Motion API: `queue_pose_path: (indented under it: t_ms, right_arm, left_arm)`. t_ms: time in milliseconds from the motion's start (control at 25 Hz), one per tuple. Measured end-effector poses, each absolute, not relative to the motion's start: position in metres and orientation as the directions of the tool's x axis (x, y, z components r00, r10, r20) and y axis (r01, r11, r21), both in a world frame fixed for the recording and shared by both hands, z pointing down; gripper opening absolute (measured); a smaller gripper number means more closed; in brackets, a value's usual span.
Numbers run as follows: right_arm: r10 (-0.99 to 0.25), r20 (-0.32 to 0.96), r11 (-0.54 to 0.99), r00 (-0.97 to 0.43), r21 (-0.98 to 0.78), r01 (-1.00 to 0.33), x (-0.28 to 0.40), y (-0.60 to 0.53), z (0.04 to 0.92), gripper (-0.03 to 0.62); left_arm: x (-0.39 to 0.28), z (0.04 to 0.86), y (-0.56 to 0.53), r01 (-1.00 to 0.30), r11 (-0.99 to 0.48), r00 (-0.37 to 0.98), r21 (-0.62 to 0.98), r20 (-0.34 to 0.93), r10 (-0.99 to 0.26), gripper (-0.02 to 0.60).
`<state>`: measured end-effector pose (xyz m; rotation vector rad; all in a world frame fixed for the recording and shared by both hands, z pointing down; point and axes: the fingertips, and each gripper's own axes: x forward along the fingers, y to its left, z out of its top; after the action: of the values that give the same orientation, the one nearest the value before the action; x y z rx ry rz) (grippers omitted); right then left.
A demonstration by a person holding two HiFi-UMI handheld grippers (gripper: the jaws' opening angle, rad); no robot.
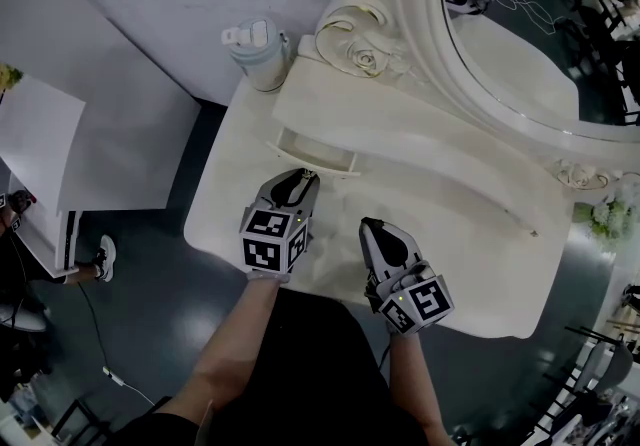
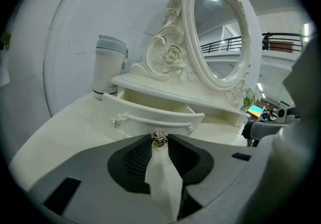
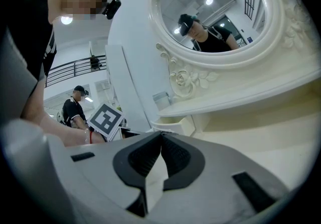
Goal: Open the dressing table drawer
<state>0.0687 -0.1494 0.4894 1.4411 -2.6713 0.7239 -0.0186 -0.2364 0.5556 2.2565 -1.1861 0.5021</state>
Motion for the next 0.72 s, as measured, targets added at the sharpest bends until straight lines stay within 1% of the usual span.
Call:
queue_pose_path:
  t_ms: [720]
  right_arm:
    - [-0.781, 0.225, 0.476, -0.582, -0.389, -0.789, 0.065, -0.139, 0.487, 0.006]
  left_arm:
    - [-0.023, 0.556, -0.223, -0.839, -0.463, 0.539, 0.287, 0.556, -0.632, 0.115]
